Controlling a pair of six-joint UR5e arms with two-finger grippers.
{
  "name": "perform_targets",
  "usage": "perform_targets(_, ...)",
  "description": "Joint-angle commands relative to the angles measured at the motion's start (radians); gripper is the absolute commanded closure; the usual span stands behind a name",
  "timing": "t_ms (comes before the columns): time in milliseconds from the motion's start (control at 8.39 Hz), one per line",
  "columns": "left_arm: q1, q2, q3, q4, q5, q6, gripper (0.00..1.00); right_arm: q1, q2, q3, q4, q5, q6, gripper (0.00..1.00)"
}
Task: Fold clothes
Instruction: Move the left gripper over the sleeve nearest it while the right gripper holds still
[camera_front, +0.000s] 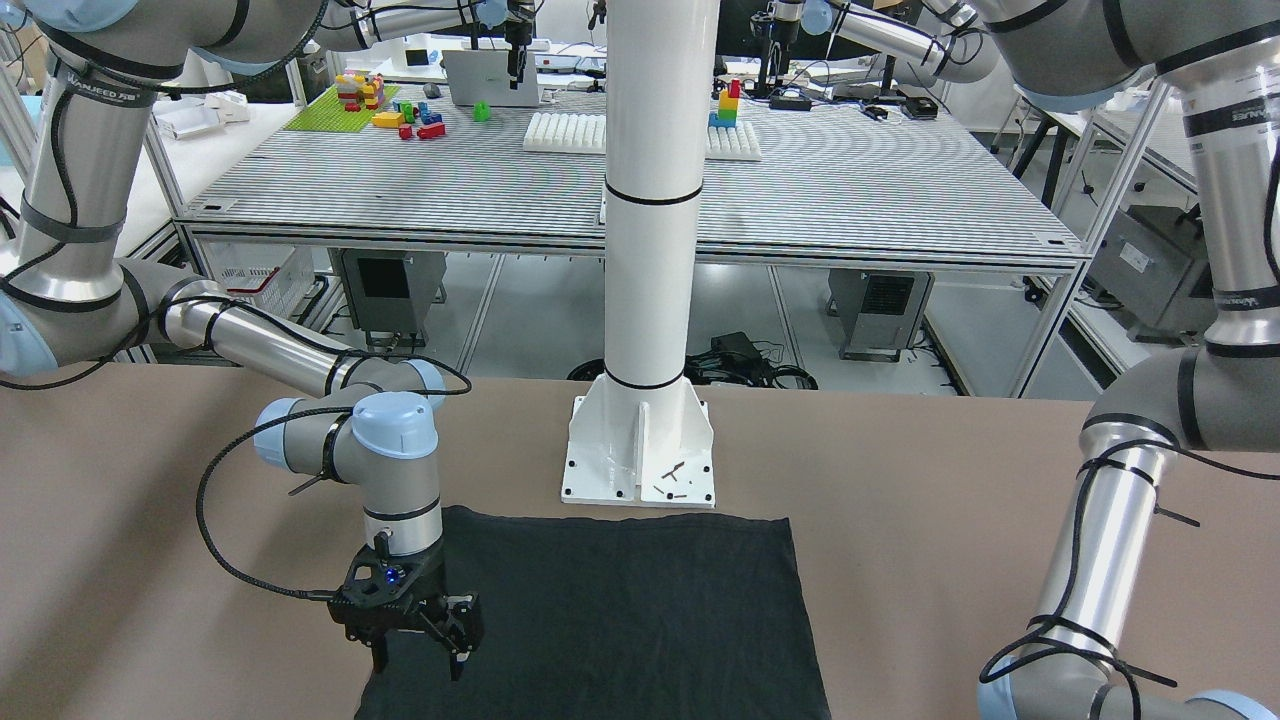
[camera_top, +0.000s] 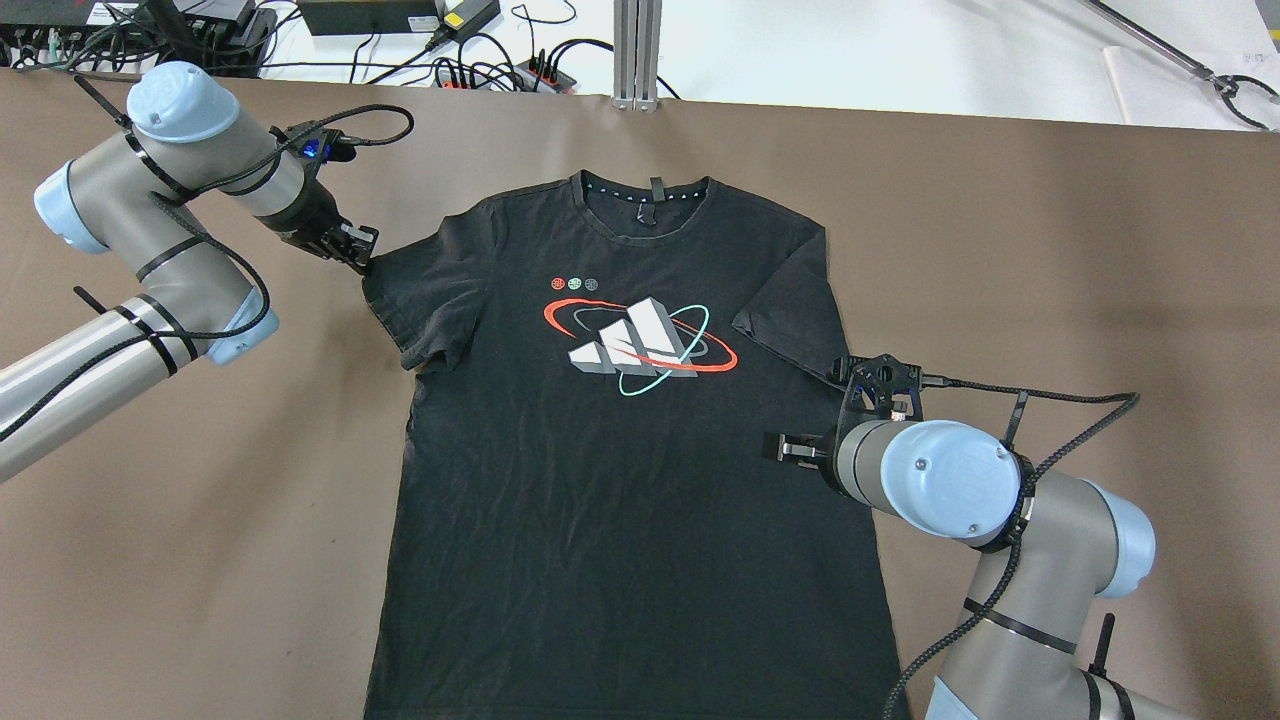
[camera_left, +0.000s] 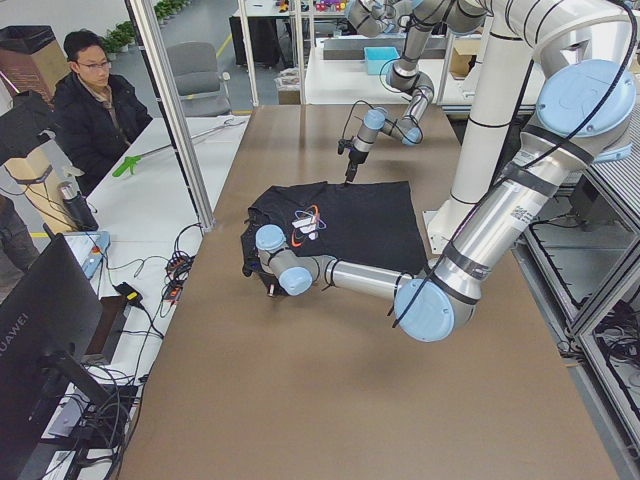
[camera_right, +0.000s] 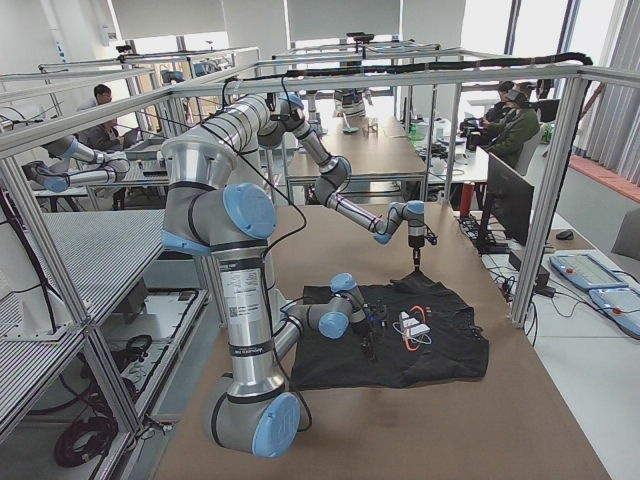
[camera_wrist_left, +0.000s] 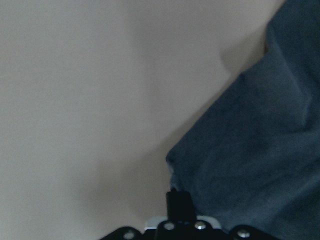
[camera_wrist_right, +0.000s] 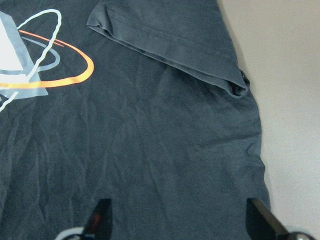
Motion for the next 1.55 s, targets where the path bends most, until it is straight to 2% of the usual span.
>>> perform_targets(0, 0.005, 0.057, -0.183, 0.005, -0.012, -0.124, 1.0, 0.0, 0.0, 0.0, 0.0, 0.0, 0.0, 0.06)
perform_targets(238, 0.051, 0.024, -0.216, 0.011, -0.006, -0.219, 1.0, 0.0, 0.0, -0.001, 0.0, 0.002, 0.0, 0.06)
perform_targets(477, 0.059, -0.033, -0.198, 0.014, 0.005, -0.276, 1.0, -0.002, 0.0, -0.006, 0.002, 0.003, -0.002, 0.06)
perform_targets(596, 0.065, -0.082, -0.149, 0.013, 0.008, -0.297, 1.0, -0.002, 0.003, -0.003, 0.002, 0.003, -0.002, 0.06)
perform_targets(834, 0.094, -0.171, -0.058, 0.009, 0.078, -0.345, 1.0, 0.0, 0.004, -0.004, 0.002, 0.003, -0.002, 0.06)
perform_targets(953, 0.111, -0.188, -0.031, 0.0, 0.096, -0.36, 1.0, -0.002, 0.004, -0.004, 0.002, 0.003, -0.002, 0.06)
perform_targets(1430, 0.162, -0.188, -0.03, -0.003, 0.165, -0.386, 1.0, -0.003, 0.004, -0.012, 0.002, 0.003, -0.006, 0.06)
